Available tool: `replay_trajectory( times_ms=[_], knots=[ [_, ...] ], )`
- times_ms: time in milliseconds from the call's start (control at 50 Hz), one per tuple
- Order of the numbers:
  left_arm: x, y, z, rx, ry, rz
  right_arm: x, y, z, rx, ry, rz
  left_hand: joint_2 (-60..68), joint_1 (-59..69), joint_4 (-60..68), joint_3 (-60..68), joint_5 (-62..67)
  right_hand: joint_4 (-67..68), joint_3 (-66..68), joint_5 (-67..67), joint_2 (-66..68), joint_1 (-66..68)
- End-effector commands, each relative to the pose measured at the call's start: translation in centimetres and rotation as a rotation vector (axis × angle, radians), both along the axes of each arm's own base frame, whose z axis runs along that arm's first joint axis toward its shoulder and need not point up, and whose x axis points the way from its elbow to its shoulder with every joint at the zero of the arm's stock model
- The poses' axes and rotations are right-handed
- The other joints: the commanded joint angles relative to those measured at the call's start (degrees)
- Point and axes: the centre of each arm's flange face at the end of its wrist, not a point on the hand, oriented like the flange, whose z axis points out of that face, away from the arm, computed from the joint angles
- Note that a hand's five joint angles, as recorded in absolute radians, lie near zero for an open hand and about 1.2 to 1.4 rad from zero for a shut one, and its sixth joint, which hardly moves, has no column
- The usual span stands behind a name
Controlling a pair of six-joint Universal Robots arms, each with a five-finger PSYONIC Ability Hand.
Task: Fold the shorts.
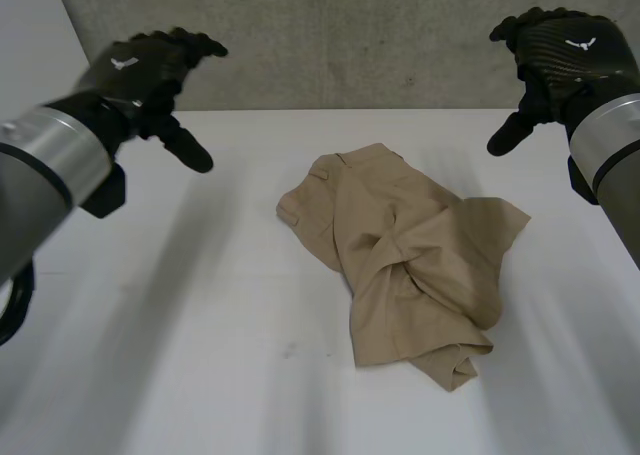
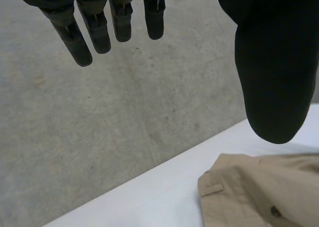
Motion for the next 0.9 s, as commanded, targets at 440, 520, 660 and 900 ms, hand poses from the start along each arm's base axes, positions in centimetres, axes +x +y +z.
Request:
replay_trajectory(
  times_ms=[440,520,660,900],
  knots=[
    [-9.3,-11.0,-19.9,-0.242,-0.410,-0.228,-1.4,2.0,-12.1,0.232,0.233,0.169,16.54,15.36,16.64,15.92,15.98,-3.39,-2.39,-3.45,-2.54,-1.62],
    [-9.5,-11.8,-21.1,-0.222,-0.416,-0.240,-1.7,2.1,-12.7,0.237,0.250,0.174,19.05,17.88,19.15,18.43,18.49,-3.39,-2.39,-3.45,-2.54,-1.62],
    [-9.5,-13.0,-23.0,-0.202,-0.418,-0.260,-2.1,2.2,-13.2,0.253,0.251,0.161,27.45,26.27,27.55,26.83,26.89,-3.39,-2.39,-3.45,-2.54,-1.62],
    [-9.8,-13.7,-23.2,-0.222,-0.412,-0.258,-2.1,2.2,-13.4,0.254,0.251,0.164,48.65,47.48,48.75,48.03,48.09,-3.39,-2.39,-3.45,-2.54,-1.62]
  ],
)
